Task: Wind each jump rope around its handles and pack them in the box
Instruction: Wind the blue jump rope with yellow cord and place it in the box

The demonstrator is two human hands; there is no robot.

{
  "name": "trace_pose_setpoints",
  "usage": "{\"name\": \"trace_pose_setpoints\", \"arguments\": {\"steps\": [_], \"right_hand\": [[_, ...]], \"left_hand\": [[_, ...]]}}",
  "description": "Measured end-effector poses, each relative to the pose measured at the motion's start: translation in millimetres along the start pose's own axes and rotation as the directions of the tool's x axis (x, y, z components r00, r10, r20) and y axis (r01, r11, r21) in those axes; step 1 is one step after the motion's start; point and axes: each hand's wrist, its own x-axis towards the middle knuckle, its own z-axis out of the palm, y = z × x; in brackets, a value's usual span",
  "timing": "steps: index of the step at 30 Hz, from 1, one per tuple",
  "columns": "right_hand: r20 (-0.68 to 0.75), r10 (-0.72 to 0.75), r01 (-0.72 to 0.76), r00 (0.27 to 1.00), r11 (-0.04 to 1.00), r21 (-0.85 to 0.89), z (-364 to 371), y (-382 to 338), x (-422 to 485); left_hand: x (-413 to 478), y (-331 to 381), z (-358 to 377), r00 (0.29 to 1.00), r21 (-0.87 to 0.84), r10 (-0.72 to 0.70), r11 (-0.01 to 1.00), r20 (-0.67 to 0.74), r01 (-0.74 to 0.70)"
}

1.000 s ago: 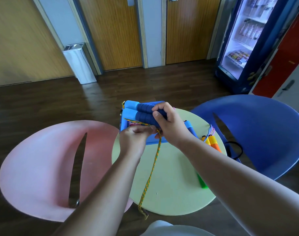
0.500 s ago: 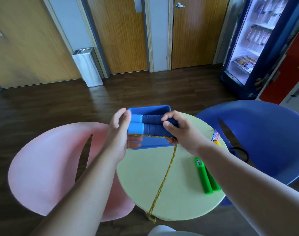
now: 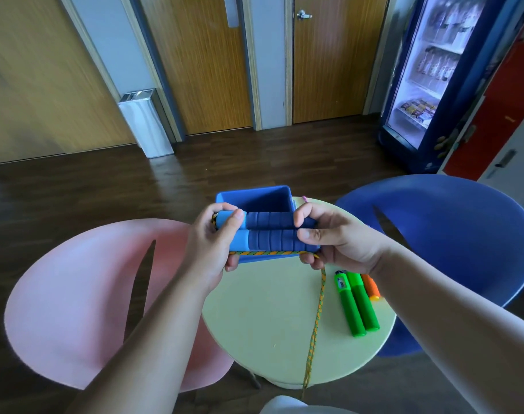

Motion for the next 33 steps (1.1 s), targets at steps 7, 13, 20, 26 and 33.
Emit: {"name": "trace_pose_setpoints", "arguments": {"steps": [7, 13, 20, 26, 33], "right_hand": [[-0.126, -0.002, -0.013, 0.992, 0.992, -0.124, -1, 3, 1], [-0.275, -0.182, 0.089, 0.944, 0.943, -0.32, 11, 10, 4], [-0.331, -0.23, 0.133, 0.915, 0.948, -0.291, 4, 4, 7], [-0.416, -0.248, 0.2, 0.875, 0.967, -0.157, -6, -2, 20], [-0.444, -0.266, 0.201, 0.855, 0.961, -0.189, -15, -3, 26]], "left_hand": [[-8, -5, 10, 0.999, -0.048, -0.039, 0.998, 0.009, 0.039], [-8, -7, 11, 1.0, -0.021, -0.005, 1.0, 0.007, 0.005], [-2, -13, 8, 0.977, -0.26, -0.198, 0.942, 0.082, 0.213], [-29, -55, 43, 0.869, 0.097, -0.416, 0.909, 0.269, 0.405], [-71, -49, 96, 0.65, 0.371, -0.438, 0.895, 0.621, 0.249]]}}
